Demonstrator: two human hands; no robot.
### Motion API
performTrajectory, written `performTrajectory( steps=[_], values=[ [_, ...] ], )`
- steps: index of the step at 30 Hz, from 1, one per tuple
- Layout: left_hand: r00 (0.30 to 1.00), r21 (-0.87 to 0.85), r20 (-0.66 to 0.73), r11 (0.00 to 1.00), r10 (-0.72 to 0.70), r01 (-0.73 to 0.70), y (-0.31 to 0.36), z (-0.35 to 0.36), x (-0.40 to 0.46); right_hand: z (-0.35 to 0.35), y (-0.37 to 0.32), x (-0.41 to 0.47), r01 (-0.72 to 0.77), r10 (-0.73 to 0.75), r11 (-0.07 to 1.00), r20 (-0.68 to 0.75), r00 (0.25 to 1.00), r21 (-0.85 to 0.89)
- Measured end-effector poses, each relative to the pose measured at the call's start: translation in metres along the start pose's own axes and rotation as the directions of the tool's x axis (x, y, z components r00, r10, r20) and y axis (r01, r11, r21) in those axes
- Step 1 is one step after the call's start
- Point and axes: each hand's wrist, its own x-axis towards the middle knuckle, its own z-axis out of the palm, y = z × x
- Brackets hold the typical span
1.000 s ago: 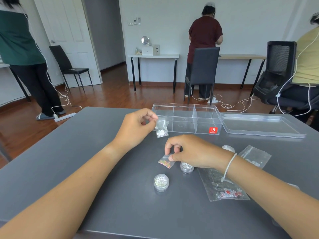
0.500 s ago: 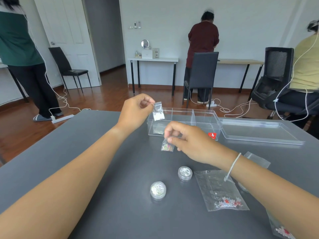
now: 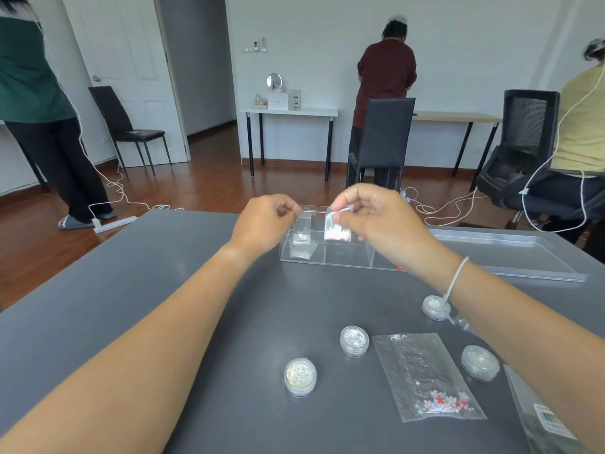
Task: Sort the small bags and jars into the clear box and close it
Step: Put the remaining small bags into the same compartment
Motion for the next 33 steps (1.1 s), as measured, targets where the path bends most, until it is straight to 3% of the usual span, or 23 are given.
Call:
performTrajectory(
  steps=[6, 13, 27, 33],
  values=[
    [0.997, 0.06, 0.079, 0.998, 0.007, -0.012, 0.0, -0.005, -0.001, 0.002, 0.002, 0.03, -0.017, 0.017, 1.0, -0.088, 0.996, -0.001],
    [0.997, 0.204, 0.051, 0.976, 0.063, -0.073, -0.006, -0.008, 0.001, 0.016, 0.017, 0.054, -0.109, 0.104, 0.993, -0.083, 0.991, -0.055],
    [0.997, 0.012, 0.068, 1.0, 0.022, -0.023, -0.013, -0.011, -0.008, 0.033, 0.03, 0.052, -0.164, 0.19, 0.947, 0.07, 0.979, -0.277],
    [0.997, 0.019, 0.069, 0.999, 0.024, -0.025, -0.015, -0.012, -0.01, 0.032, 0.026, 0.047, -0.13, 0.166, 0.897, 0.051, 0.985, -0.422]
  ],
)
